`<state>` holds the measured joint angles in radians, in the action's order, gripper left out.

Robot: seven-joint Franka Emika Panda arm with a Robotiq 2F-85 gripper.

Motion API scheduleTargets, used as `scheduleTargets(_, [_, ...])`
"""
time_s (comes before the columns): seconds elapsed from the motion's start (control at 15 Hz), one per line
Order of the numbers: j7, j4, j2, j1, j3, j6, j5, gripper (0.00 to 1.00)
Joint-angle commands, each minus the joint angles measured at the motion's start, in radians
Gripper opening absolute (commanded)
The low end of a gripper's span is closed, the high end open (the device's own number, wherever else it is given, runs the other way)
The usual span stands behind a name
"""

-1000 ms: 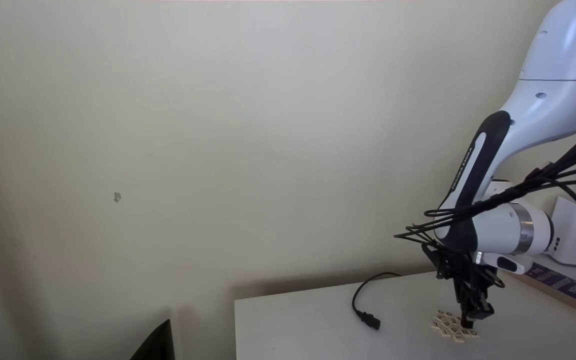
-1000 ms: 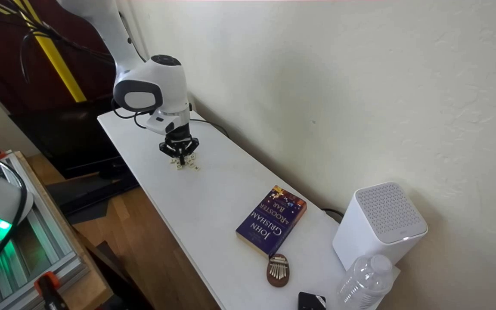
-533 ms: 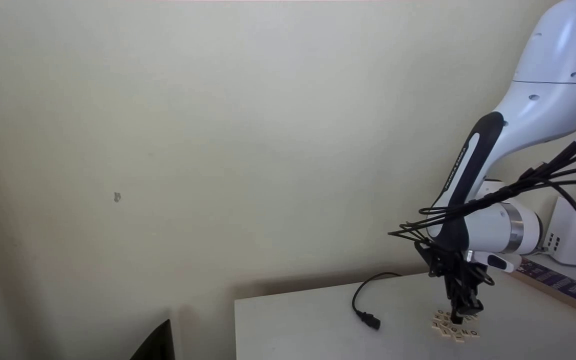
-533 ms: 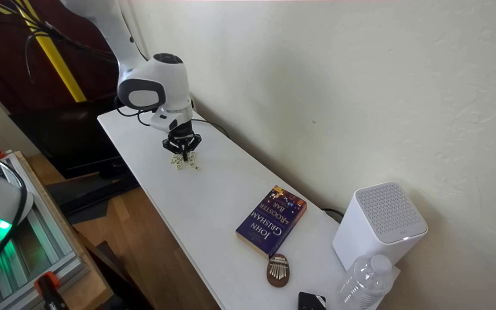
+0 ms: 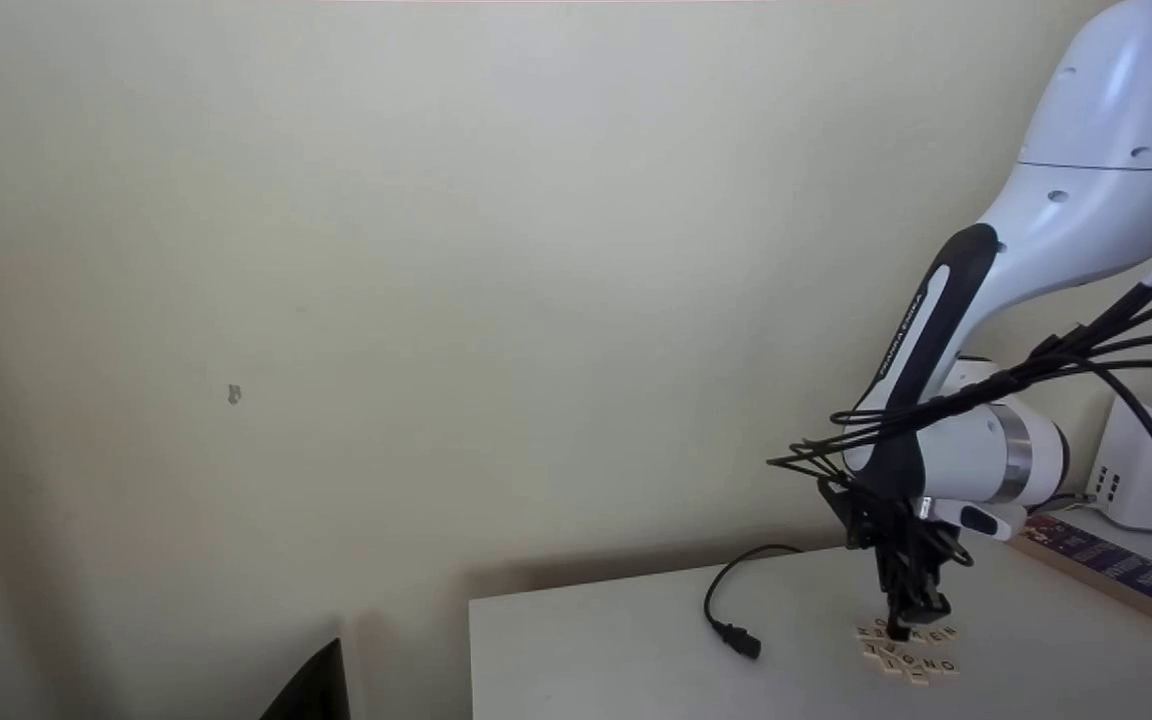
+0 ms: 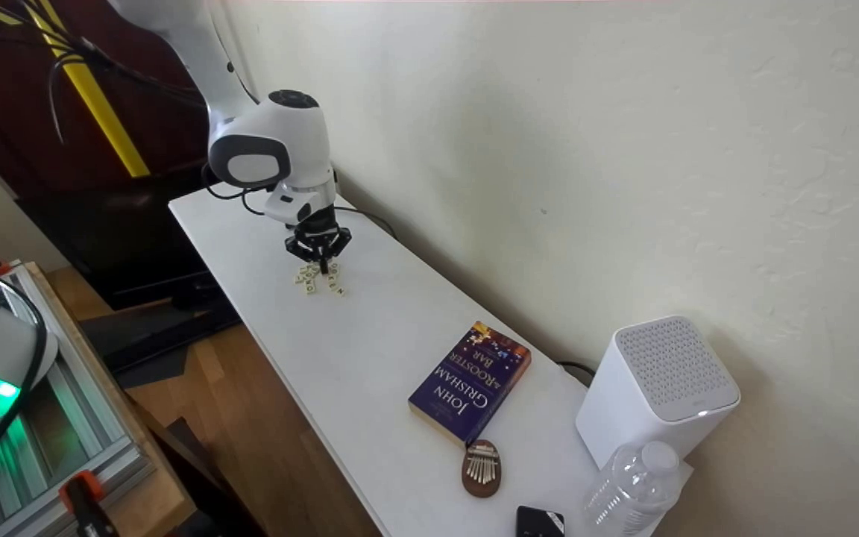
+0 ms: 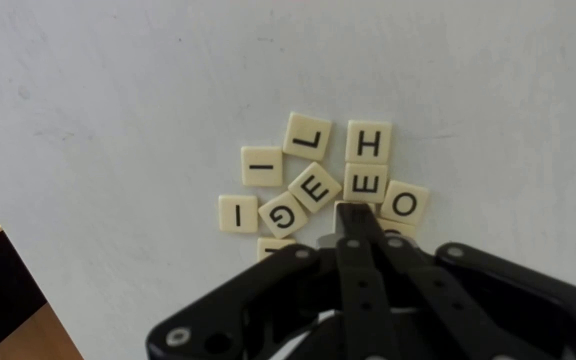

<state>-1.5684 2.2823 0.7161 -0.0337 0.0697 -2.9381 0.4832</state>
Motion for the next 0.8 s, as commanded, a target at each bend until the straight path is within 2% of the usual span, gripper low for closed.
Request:
scheduleTargets(0.0, [-0.001, -0.054, 0.056, -0.001, -0.014, -0.022, -0.008, 0.00])
scheduleTargets(0.53, [0.009, -0.095, 0.086, -0.033, -0.029, -0.006, -0.020, 0.00])
scheduleTargets(0.73, [0.032, -0.066, 0.046, -0.019, -0.037, -0.005, -0.016, 0.00])
